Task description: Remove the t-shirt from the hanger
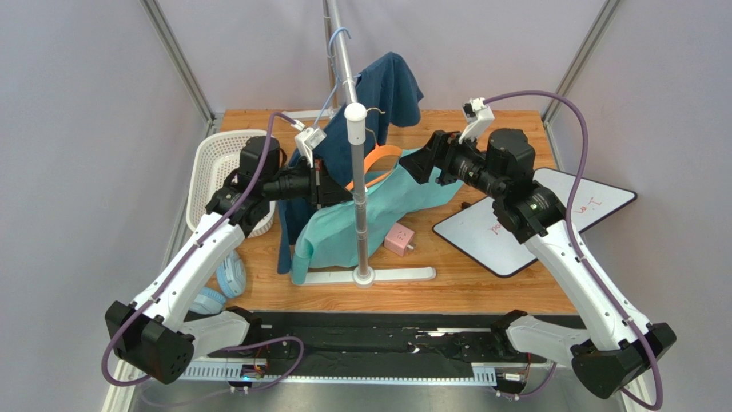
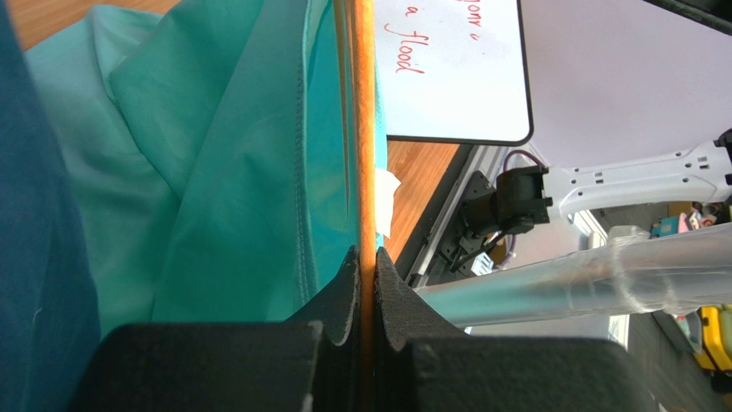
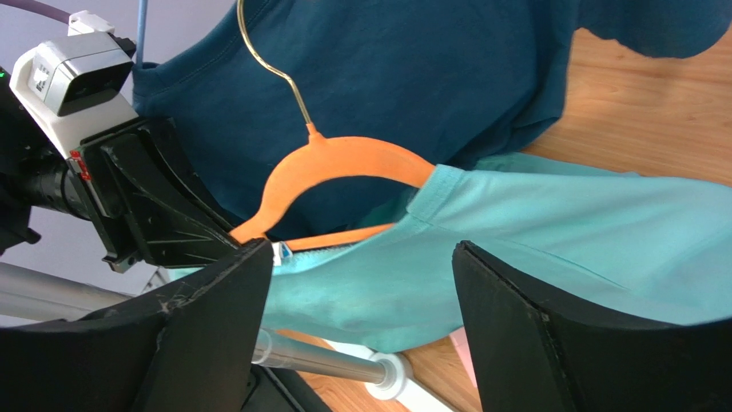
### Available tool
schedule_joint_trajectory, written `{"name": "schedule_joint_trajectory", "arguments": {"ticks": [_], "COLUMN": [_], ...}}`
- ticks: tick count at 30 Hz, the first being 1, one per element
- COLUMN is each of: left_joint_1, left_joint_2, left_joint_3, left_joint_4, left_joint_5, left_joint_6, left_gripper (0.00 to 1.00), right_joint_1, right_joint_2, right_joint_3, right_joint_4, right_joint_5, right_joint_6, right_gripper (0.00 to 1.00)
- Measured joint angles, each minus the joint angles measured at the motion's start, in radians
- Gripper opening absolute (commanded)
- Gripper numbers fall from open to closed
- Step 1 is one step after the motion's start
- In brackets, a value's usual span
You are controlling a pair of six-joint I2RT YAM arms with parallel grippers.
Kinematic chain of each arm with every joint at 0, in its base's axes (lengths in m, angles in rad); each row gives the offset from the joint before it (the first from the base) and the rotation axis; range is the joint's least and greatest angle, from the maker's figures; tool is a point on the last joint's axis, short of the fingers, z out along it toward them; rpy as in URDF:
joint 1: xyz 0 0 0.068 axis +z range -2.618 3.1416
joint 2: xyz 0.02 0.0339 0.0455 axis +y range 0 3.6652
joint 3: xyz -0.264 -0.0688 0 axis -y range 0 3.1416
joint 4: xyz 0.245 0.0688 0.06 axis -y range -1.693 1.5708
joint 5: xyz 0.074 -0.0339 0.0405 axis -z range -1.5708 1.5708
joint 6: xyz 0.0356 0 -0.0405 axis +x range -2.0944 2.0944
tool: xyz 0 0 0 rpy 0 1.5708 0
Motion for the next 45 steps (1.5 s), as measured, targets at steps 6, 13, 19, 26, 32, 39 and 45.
{"name": "schedule_joint_trajectory", "arguments": {"ticks": [6, 13, 19, 26, 32, 39, 45], "left_joint_1": [-0.026, -0.027, -0.034, -0.037, -0.048, -0.064, -0.066], "left_joint_2": [-0.004, -0.012, -0.014, -0.016, -0.010, -0.004, -0.009], "left_joint_3": [0.020, 0.020, 0.020, 0.020, 0.061, 0.099, 0.101], "left_joint_4": [0.002, 0.008, 0.012, 0.004, -0.040, -0.063, -0.064], "left_joint_5": [-0.027, -0.051, -0.055, -0.067, -0.098, -0.116, -0.142], "left_joint_6": [-0.006, -0.031, -0.036, -0.033, -0.021, -0.009, -0.006], "left_gripper": [0.00, 0.00, 0.00, 0.00, 0.00, 0.00, 0.32], "right_joint_1": [0.027, 0.141, 0.221, 0.225, 0.269, 0.296, 0.299], "right_joint_2": [0.074, 0.091, 0.161, 0.214, 0.254, 0.256, 0.256], "right_joint_3": [0.043, -0.027, -0.027, -0.014, 0.035, 0.045, 0.040], "right_joint_4": [0.034, 0.155, 0.201, 0.213, 0.205, 0.205, 0.224], "right_joint_5": [-0.050, 0.015, 0.099, 0.180, 0.268, 0.324, 0.338], "right_joint_6": [0.063, 0.253, 0.365, 0.450, 0.462, 0.508, 0.547], "right_gripper": [0.84, 0.77, 0.58, 0.56, 0.47, 0.14, 0.00]}}
